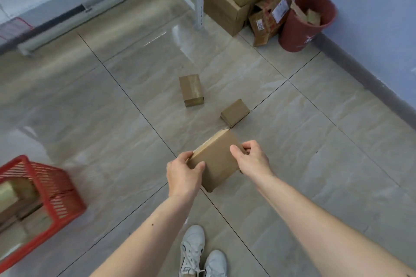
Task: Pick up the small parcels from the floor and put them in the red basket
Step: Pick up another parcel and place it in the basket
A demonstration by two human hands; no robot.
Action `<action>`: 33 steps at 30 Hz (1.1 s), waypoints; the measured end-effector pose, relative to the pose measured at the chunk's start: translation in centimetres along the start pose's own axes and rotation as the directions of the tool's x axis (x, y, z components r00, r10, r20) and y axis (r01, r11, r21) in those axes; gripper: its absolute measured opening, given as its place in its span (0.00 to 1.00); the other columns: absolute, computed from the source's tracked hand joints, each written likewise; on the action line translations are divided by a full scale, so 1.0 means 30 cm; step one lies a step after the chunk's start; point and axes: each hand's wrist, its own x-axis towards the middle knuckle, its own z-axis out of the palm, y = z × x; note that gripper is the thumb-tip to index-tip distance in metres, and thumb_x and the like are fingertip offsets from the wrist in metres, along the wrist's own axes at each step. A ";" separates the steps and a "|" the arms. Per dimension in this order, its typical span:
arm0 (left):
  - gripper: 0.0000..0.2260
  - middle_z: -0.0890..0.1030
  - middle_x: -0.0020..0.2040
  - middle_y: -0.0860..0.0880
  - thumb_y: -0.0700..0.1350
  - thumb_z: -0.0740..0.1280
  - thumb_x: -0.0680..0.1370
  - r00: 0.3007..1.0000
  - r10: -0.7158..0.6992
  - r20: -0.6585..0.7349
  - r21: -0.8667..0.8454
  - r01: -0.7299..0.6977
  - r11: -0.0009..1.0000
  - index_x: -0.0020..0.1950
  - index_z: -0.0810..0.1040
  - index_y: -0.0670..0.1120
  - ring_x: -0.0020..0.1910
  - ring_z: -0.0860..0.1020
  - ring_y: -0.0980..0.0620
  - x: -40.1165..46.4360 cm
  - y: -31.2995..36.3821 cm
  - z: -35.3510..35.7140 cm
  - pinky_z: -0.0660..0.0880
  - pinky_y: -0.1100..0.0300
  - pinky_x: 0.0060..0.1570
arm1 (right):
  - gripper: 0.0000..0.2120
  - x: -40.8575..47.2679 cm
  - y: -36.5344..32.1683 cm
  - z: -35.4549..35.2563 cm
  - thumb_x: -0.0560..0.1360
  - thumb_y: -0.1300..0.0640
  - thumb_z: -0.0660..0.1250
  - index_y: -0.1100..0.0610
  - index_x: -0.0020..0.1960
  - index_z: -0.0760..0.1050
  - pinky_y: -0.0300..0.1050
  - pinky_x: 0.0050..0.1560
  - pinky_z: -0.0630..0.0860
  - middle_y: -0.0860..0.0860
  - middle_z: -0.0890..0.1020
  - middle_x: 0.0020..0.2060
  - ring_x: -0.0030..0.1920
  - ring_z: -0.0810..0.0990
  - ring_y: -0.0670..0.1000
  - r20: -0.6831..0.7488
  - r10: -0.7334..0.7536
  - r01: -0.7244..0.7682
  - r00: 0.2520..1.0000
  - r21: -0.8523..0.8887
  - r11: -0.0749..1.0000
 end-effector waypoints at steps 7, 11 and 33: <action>0.11 0.80 0.47 0.52 0.46 0.67 0.72 0.995 -0.058 -0.079 -0.105 0.050 0.993 0.53 0.77 0.58 0.58 0.72 0.41 -0.060 -0.128 -0.206 0.73 0.53 0.47 | 0.23 -0.145 -0.093 0.168 0.69 0.39 0.61 0.45 0.61 0.75 0.56 0.58 0.77 0.48 0.80 0.56 0.55 0.80 0.52 0.155 -0.131 0.153 0.979 -0.139 0.978; 0.20 0.78 0.55 0.49 0.46 0.66 0.74 0.986 -0.099 -0.133 -0.143 0.080 0.986 0.66 0.74 0.54 0.62 0.65 0.45 -0.087 -0.215 -0.372 0.67 0.55 0.50 | 0.18 -0.240 -0.152 0.315 0.71 0.41 0.63 0.48 0.57 0.78 0.58 0.56 0.78 0.48 0.82 0.51 0.52 0.81 0.54 0.230 -0.169 0.213 0.958 -0.178 0.961; 0.24 0.71 0.62 0.46 0.45 0.71 0.73 0.932 -0.248 -0.266 -0.327 0.155 0.932 0.68 0.71 0.50 0.51 0.72 0.50 -0.027 -1.033 -1.464 0.71 0.58 0.53 | 0.13 -0.897 -0.324 1.532 0.73 0.46 0.64 0.51 0.53 0.74 0.58 0.55 0.78 0.48 0.81 0.49 0.51 0.81 0.53 0.421 -0.217 0.363 0.881 -0.306 0.880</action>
